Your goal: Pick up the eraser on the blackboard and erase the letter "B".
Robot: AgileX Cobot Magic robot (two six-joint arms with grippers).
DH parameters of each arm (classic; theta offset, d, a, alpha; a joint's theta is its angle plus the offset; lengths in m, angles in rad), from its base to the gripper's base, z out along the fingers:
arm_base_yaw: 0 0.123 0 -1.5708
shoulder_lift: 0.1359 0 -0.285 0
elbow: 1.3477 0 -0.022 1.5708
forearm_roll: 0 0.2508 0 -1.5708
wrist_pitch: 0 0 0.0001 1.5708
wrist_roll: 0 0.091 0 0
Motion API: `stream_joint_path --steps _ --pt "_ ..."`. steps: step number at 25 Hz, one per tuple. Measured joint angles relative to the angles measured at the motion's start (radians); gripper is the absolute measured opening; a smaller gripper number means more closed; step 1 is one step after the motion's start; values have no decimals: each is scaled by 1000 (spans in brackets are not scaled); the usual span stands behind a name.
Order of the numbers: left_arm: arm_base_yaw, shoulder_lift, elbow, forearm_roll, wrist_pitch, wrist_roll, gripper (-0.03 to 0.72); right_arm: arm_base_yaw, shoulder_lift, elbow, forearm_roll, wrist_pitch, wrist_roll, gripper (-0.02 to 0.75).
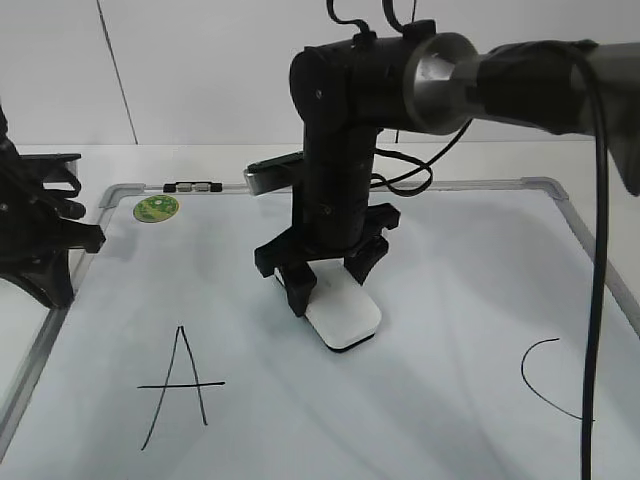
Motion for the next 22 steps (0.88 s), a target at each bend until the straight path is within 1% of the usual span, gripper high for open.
stream_joint_path --steps 2,5,13,16,22 --pt "0 0 0 0 0 0 28 -11 0 0 -10 0 19 558" --pt "0 0 0 -2 0 0 28 -51 0 0 -1 -2 31 558" --pt "0 0 0 -2 0 0 28 -245 0 -2 -17 -10 35 558" --pt "0 0 0 -2 0 0 28 -292 0 -2 -18 -13 36 558" --pt "0 0 0 -2 0 0 28 -305 -10 0 2 -19 23 558"
